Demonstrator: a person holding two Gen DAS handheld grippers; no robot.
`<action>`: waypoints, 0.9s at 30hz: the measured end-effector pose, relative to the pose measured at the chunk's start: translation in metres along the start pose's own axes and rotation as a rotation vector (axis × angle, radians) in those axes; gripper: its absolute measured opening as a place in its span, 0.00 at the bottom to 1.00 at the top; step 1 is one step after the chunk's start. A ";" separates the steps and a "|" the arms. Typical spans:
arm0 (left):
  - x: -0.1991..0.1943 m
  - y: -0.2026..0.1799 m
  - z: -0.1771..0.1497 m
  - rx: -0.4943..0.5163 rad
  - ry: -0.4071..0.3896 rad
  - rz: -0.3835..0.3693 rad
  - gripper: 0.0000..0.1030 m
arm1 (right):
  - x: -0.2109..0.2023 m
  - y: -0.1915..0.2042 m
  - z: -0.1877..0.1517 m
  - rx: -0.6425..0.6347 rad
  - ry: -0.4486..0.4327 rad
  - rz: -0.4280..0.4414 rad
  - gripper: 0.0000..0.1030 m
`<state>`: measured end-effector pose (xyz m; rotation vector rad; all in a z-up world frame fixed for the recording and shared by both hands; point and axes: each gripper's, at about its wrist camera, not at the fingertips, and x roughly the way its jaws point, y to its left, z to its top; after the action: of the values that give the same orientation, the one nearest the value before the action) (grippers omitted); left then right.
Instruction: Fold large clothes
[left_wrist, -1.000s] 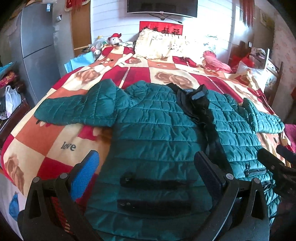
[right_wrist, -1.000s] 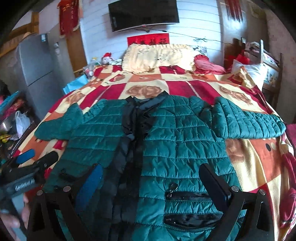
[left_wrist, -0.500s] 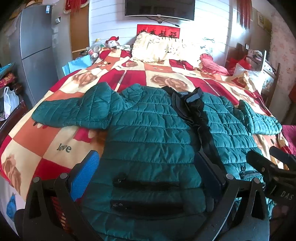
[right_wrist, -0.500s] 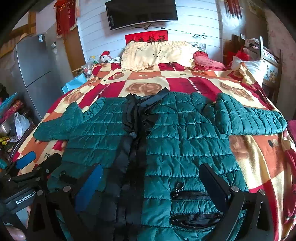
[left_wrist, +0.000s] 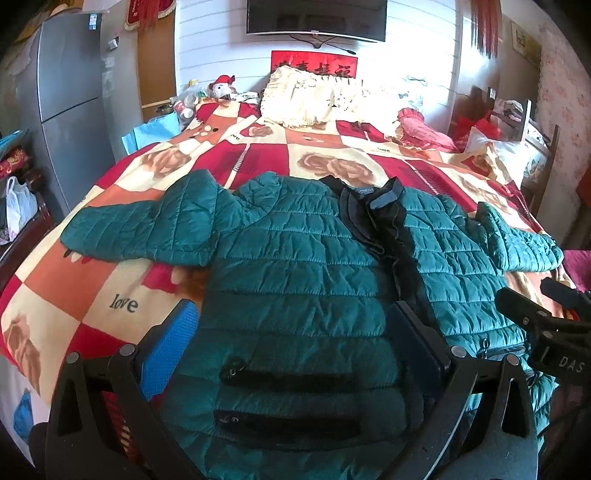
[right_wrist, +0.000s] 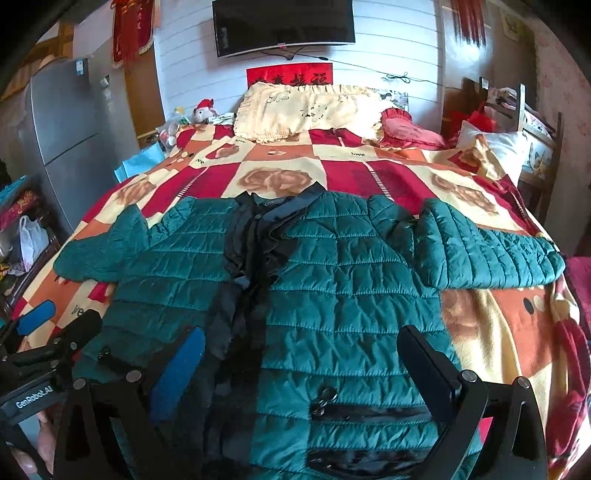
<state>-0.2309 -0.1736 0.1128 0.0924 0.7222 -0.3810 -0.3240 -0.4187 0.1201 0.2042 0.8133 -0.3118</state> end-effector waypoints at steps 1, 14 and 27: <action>0.002 -0.001 0.000 0.003 0.003 -0.002 1.00 | 0.002 0.000 0.001 -0.008 0.007 0.005 1.00; 0.012 -0.018 -0.003 0.027 0.017 -0.002 0.99 | 0.021 -0.029 0.014 0.034 0.063 0.087 1.00; 0.013 -0.033 -0.013 0.050 0.024 -0.053 0.99 | 0.042 -0.079 0.024 0.129 0.078 0.172 1.00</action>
<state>-0.2422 -0.2054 0.0956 0.1253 0.7402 -0.4487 -0.3085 -0.5077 0.1002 0.4074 0.8473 -0.1952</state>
